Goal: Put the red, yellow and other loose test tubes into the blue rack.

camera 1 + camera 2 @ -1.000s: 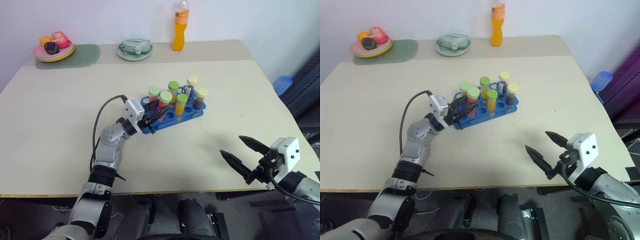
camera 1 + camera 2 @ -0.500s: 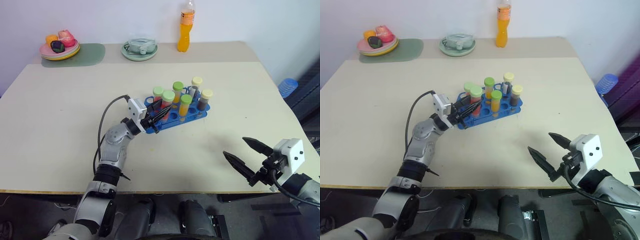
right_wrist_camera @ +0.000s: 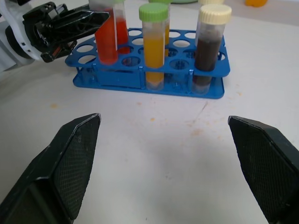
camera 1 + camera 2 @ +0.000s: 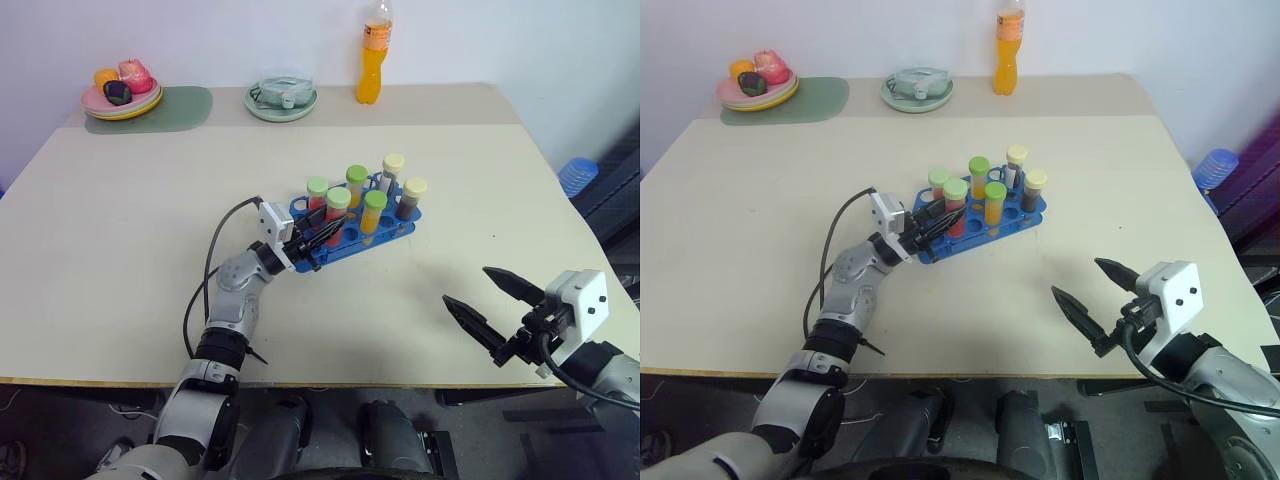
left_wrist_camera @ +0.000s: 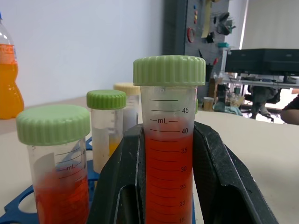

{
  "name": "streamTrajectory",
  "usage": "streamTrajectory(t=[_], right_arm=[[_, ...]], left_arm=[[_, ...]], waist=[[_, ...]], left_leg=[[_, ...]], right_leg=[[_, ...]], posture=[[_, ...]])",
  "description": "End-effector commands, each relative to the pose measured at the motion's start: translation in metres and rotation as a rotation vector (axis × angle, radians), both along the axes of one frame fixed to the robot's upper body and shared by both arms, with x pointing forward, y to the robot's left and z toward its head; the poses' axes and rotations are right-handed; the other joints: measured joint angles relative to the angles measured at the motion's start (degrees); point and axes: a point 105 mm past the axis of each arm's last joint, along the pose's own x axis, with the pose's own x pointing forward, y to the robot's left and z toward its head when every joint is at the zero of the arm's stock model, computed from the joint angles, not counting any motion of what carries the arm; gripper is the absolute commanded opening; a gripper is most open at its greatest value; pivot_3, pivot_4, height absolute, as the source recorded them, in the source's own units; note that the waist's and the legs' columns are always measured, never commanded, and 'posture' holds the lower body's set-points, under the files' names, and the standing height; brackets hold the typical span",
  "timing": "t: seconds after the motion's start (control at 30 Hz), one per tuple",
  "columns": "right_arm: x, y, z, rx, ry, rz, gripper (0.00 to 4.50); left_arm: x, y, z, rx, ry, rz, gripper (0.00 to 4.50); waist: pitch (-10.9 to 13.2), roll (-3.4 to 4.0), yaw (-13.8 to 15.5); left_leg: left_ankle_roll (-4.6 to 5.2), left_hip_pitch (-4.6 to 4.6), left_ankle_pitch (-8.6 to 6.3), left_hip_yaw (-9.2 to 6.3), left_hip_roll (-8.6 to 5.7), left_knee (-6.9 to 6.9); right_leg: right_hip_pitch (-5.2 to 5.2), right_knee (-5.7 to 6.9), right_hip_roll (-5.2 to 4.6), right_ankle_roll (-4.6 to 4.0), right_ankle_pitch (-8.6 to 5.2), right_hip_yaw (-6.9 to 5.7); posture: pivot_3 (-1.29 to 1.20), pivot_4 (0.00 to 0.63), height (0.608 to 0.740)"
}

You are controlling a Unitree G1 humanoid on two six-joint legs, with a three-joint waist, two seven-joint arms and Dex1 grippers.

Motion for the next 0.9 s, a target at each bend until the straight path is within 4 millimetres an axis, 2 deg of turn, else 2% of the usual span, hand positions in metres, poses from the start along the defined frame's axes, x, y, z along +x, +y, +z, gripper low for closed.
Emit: streamTrajectory(t=[0.03, 0.13, 0.33, 0.53, 0.6, 0.8, 0.9], right_arm=[[-0.001, 0.003, 0.012, -0.017, -0.05, 0.018, 4.5], [0.001, 0.001, 0.011, -0.014, -0.052, 0.017, 4.5], [0.002, -0.002, 0.005, -0.009, -0.049, 0.013, 4.5], [0.004, -0.004, -0.002, -0.003, -0.05, 0.011, 4.5], [0.006, -0.006, -0.005, 0.0, -0.051, 0.01, 4.5], [0.014, -0.012, -0.011, -0.007, -0.067, 0.006, 4.5], [0.02, -0.019, -0.013, -0.014, -0.079, -0.002, 4.5]], left_arm=[[-0.004, -0.011, 0.006, -0.013, -0.015, -0.049, 0.78], [-0.005, -0.008, 0.009, -0.045, 0.024, -0.093, 0.78], [-0.001, -0.004, 0.01, -0.041, 0.037, -0.049, 3.73], [-0.005, 0.004, 0.009, 0.016, 0.026, -0.013, 3.73], [-0.008, 0.012, 0.008, 0.034, 0.023, -0.005, 3.73], [-0.011, 0.051, 0.009, 0.046, 0.022, 0.088, 3.73], [-0.02, 0.078, 0.008, 0.096, 0.043, 0.092, 3.73]], waist=[[0.0, 0.0, 0.0], [0.0, 0.0, 0.02], [0.0, -0.01, -0.15], [-0.01, 0.02, -0.26], [-0.01, 0.02, -0.28], [-0.02, 0.04, -0.19], [-0.03, 0.05, -0.45]], left_leg=[[0.0, 0.0, 0.0, 0.0, 0.0, 0.0], [0.0, 0.0, 0.0, 0.0, 0.0, 0.0], [0.0, 0.0, 0.0, -0.01, 0.0, 0.0], [-0.01, 0.02, 0.0, 0.0, 0.01, -0.02], [-0.01, 0.02, 0.0, 0.0, 0.01, -0.02], [-0.02, 0.02, 0.01, 0.0, 0.01, -0.03], [-0.02, 0.02, 0.01, 0.0, 0.01, -0.04]], right_leg=[[0.0, 0.0, 0.0, 0.0, 0.0, 0.0], [0.01, 0.0, 0.0, 0.0, 0.0, -0.01], [-0.01, 0.01, 0.01, 0.0, 0.0, -0.01], [-0.03, 0.03, 0.02, 0.0, 0.0, 0.01], [-0.03, 0.03, 0.03, 0.0, 0.0, 0.02], [-0.06, 0.05, 0.04, -0.01, 0.0, 0.03], [-0.07, 0.04, 0.04, -0.01, 0.0, 0.04]], posture=[[0.0, 0.15, 0.74], [0.0, 0.15, 0.74], [0.0, 0.15, 0.74], [0.0, 0.15, 0.74], [0.0, 0.15, 0.74], [0.0, 0.15, 0.74], [0.0, 0.15, 0.74]])
